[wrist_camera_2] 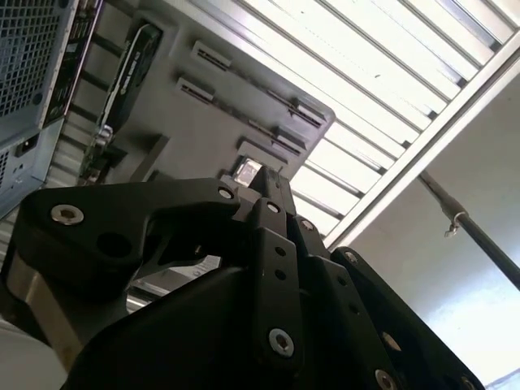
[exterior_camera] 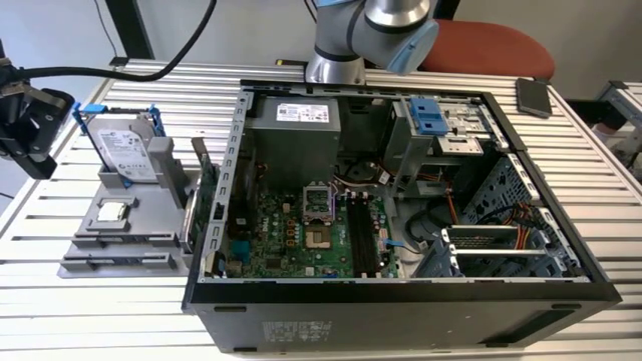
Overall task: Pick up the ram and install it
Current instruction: 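Pick up the ram and move it above insertion slot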
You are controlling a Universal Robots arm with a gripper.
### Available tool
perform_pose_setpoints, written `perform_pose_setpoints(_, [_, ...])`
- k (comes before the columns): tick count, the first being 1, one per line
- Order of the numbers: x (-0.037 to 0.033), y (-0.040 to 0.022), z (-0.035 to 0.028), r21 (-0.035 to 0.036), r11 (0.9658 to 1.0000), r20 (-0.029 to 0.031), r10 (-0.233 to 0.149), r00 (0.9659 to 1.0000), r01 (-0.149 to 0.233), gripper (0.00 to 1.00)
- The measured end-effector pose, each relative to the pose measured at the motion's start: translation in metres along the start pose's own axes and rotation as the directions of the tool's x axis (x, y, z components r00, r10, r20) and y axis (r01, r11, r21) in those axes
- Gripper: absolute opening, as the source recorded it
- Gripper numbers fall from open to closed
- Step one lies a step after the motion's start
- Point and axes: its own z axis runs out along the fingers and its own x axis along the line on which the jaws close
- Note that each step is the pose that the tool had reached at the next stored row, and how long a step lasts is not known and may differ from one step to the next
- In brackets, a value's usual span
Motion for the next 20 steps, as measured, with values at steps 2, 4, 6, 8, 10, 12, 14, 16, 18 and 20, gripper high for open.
perform_pose_setpoints(2, [0.0,0.0,0.0,0.0,1.0,-0.0006,0.0,1.0,0.0,0.0])
perform_pose_setpoints(4, [0.0,0.0,0.0,0.0,1.0,-0.0012,0.0,1.0,0.0,0.0])
perform_pose_setpoints(6, [0.0,0.0,0.0,0.0,1.0,-0.0018,0.0,1.0,0.0,0.0])
perform_pose_setpoints(8, [0.0,0.0,0.0,0.0,1.0,-0.0022,0.0,1.0,0.0,0.0])
perform_pose_setpoints(10, [0.0001,0.0,0.0,0.0,1.0,-0.0025,-0.007,1.0,0.007,0.0])
perform_pose_setpoints(12, [0.0003,0.0,-0.0001,0.0001,0.9993,-0.0041,-0.036,0.9993,0.036,0.0])
perform_pose_setpoints(14, [0.0004,0.0,0.0,-0.0002,0.9974,-0.0057,-0.072,0.9974,0.072,0.0])
perform_pose_setpoints(16, [0.0004,0.0,0.0001,-0.0005,0.994,-0.0073,-0.109,0.994,0.109,0.0])
perform_pose_setpoints(18, [0.0004,0.0,0.0,-0.0008,0.9896,-0.009,-0.144,0.9895,0.144,0.0])
perform_pose_setpoints(20, [0.0004,0.0,0.0,-0.0011,0.9838,-0.0108,-0.179,0.9837,0.179,0.0])
